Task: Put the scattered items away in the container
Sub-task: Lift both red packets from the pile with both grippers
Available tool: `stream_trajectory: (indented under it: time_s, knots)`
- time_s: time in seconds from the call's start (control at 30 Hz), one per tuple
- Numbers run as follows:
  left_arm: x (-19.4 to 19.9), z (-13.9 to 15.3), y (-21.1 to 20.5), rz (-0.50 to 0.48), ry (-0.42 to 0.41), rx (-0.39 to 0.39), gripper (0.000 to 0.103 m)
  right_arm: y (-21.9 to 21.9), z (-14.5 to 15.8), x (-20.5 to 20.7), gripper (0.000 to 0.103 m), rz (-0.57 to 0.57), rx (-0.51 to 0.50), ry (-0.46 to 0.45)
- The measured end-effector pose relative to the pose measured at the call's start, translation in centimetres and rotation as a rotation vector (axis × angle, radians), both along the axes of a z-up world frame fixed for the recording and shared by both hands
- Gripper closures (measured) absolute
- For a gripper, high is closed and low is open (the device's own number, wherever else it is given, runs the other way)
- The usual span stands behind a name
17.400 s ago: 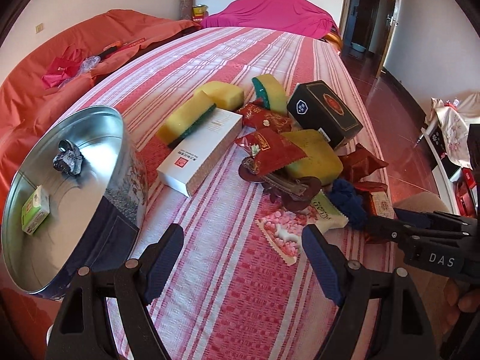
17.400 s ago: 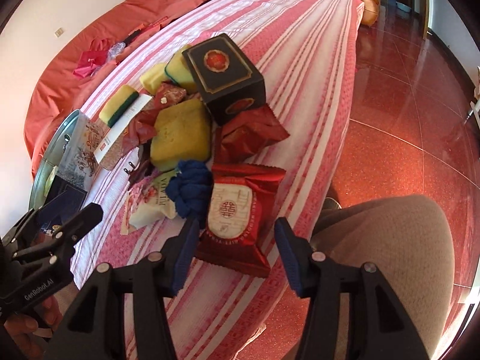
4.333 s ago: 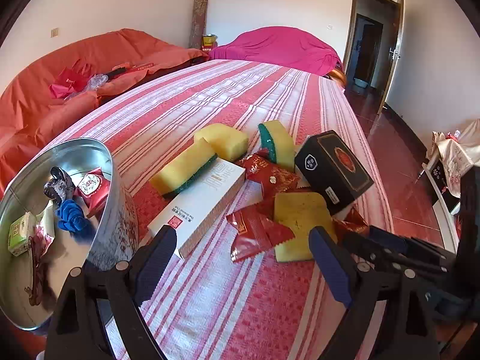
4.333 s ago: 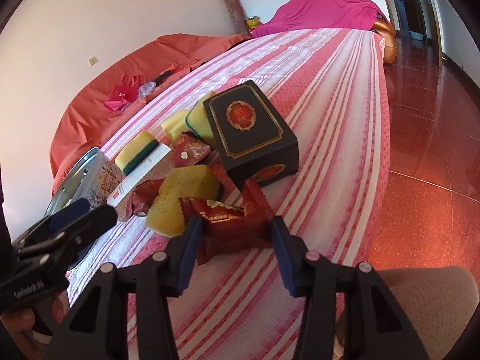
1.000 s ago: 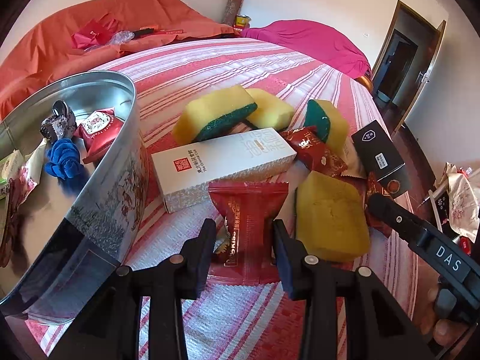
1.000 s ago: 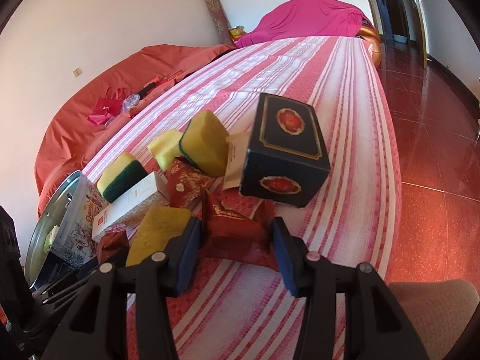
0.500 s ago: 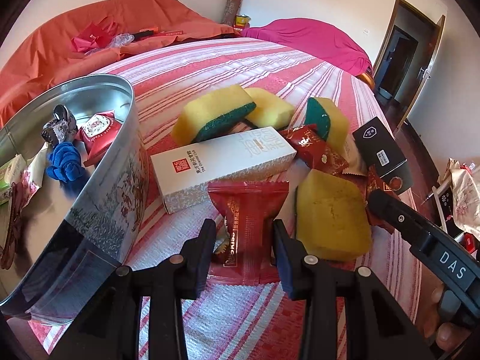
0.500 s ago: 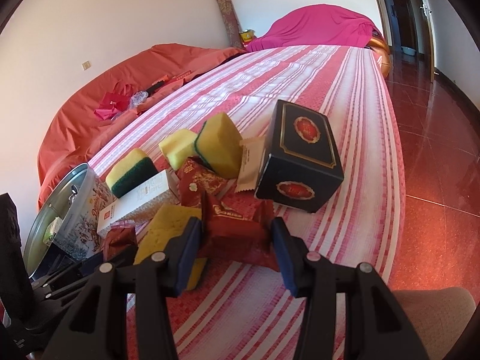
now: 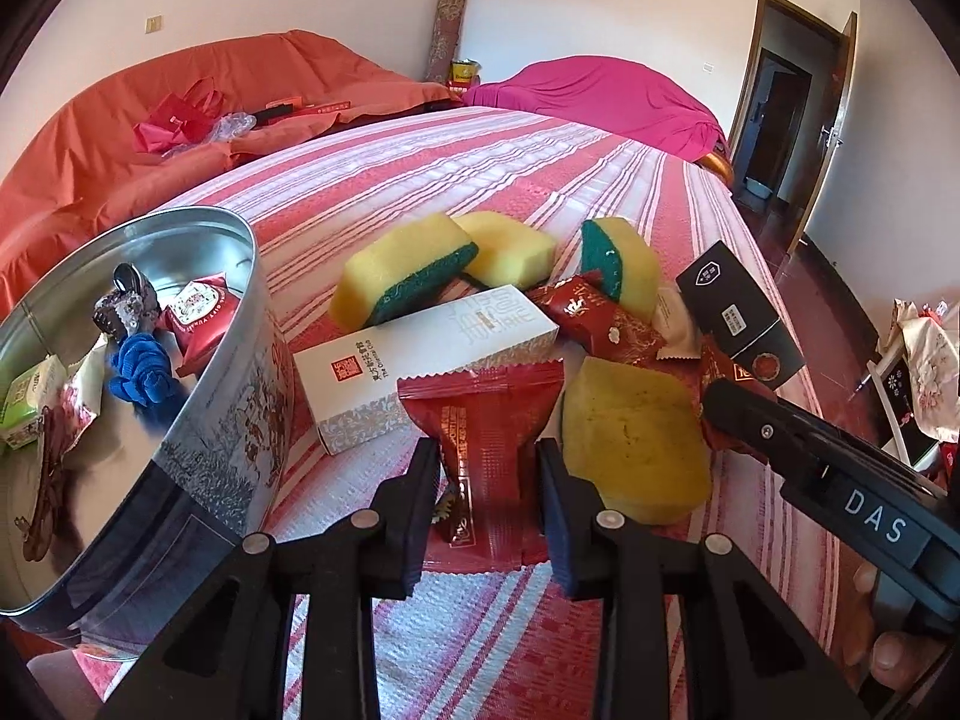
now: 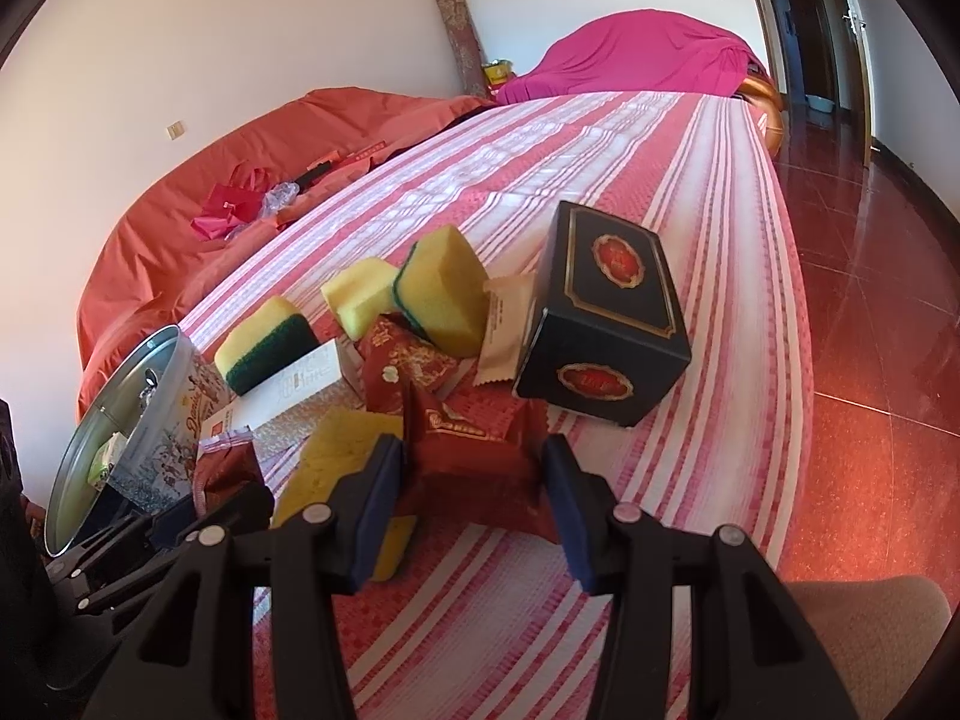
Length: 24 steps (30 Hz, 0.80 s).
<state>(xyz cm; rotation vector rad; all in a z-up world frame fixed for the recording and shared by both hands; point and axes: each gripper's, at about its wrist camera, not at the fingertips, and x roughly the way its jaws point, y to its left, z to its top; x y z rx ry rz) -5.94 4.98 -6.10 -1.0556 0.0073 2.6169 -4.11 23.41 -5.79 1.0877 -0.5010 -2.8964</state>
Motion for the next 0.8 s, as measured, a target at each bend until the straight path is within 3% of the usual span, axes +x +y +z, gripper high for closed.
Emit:
stream_trajectory:
  time_s: [0.33,0.8]
  knots:
    - [0.8,0.8,0.5,-0.023,0.062,0.005,0.068,-1.3,0.7,0.4,0.054,0.038,0.039,0.041]
    - [0.6,0.8,0.6,-0.024,0.050,0.008,0.068,0.0,0.0,-0.1,0.054,0.012,-0.014,0.010]
